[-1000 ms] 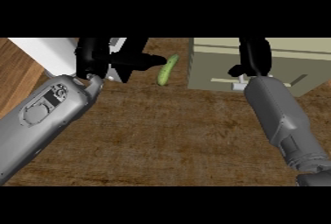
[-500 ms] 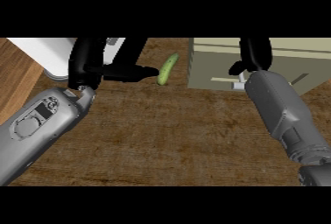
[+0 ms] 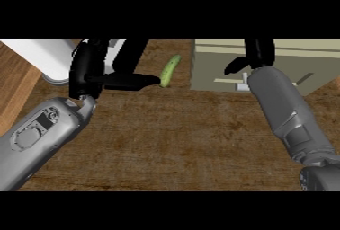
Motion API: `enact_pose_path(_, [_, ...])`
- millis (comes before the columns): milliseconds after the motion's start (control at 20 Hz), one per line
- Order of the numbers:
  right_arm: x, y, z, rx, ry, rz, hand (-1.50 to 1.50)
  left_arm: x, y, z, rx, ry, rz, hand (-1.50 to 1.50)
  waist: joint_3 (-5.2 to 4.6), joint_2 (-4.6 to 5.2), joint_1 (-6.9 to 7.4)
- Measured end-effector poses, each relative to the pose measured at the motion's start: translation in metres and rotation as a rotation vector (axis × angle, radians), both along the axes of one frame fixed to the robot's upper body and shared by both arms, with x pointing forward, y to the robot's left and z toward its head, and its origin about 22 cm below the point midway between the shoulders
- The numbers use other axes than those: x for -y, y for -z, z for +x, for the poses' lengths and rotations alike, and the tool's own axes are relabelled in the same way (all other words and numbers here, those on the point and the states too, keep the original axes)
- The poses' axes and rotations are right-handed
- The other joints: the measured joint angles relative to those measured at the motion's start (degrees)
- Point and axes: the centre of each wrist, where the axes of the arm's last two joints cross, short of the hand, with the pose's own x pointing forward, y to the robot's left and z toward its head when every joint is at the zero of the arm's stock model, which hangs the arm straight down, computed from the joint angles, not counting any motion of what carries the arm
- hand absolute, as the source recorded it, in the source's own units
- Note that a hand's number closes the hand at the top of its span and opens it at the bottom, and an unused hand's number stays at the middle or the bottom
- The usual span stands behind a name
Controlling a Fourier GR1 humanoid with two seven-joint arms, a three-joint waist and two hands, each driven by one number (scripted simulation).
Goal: Pick up the can, place it into the drawer and close the drawer
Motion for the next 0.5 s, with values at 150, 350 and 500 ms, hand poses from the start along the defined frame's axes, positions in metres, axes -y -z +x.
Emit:
enact_pose_path(150, [-0.009,-0.005,0.002,0.004,-0.045,0.114,-1.5,-0.004,0.002,-0.002,0.002,-0.011,0.003,-1.5,0.06,-0.07,-0.1])
enact_pose_path(350, [-0.021,-0.011,0.005,-0.003,-0.098,0.31,-1.5,-0.011,0.005,-0.003,-0.006,-0.03,0.002,-1.5,0.08,-0.31,-0.73])
enact_pose_path(500, [-0.025,-0.012,0.005,-0.007,-0.119,0.406,-1.5,-0.021,0.011,-0.006,-0.011,-0.038,0.001,-1.5,-0.01,-0.43,-0.93])
